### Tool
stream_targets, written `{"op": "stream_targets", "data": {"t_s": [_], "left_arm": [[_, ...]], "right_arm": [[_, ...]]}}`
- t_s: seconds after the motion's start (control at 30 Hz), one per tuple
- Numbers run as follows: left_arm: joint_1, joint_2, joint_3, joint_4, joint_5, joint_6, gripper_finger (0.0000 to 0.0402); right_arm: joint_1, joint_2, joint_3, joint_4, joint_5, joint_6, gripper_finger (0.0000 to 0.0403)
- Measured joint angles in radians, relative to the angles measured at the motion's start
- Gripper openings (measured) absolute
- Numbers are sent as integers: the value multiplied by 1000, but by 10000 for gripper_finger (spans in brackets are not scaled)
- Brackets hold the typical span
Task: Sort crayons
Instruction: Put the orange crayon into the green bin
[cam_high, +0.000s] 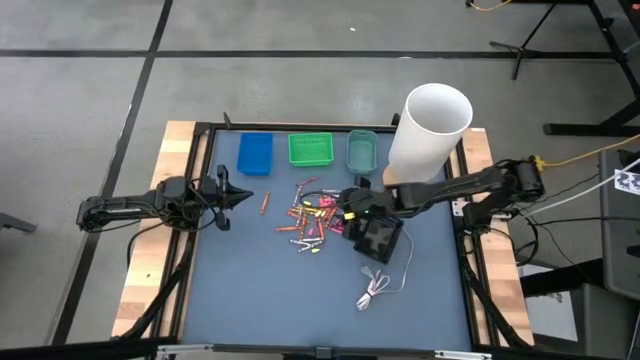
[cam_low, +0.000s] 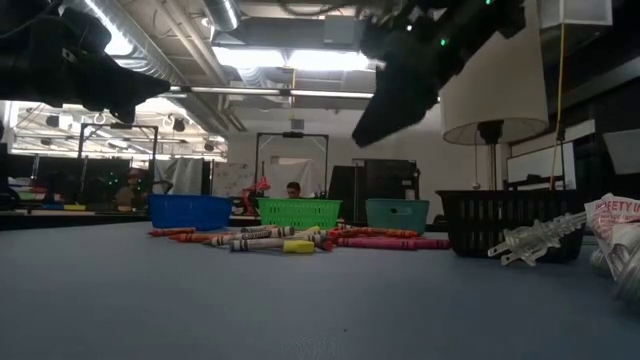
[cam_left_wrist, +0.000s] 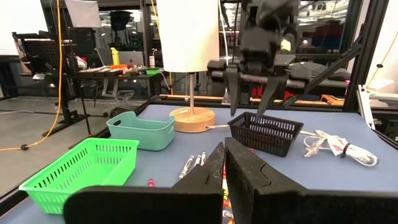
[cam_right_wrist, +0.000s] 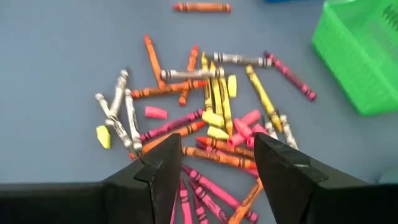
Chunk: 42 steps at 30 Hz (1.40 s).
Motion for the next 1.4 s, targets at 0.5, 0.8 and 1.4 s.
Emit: {"op": "stream_targets", "data": {"t_s": [0.5,0.8,1.4], "left_arm": [[0,0,0,0,-1,0,0],[0,0,0,0,-1,0,0],[0,0,0,-1,-1,0,0]], "right_arm": [[-23,142,0,0,80,64,201],[-81,174,-1,-69,45,173,201],[-85,224,-2,-64,-8,195,201]]}}
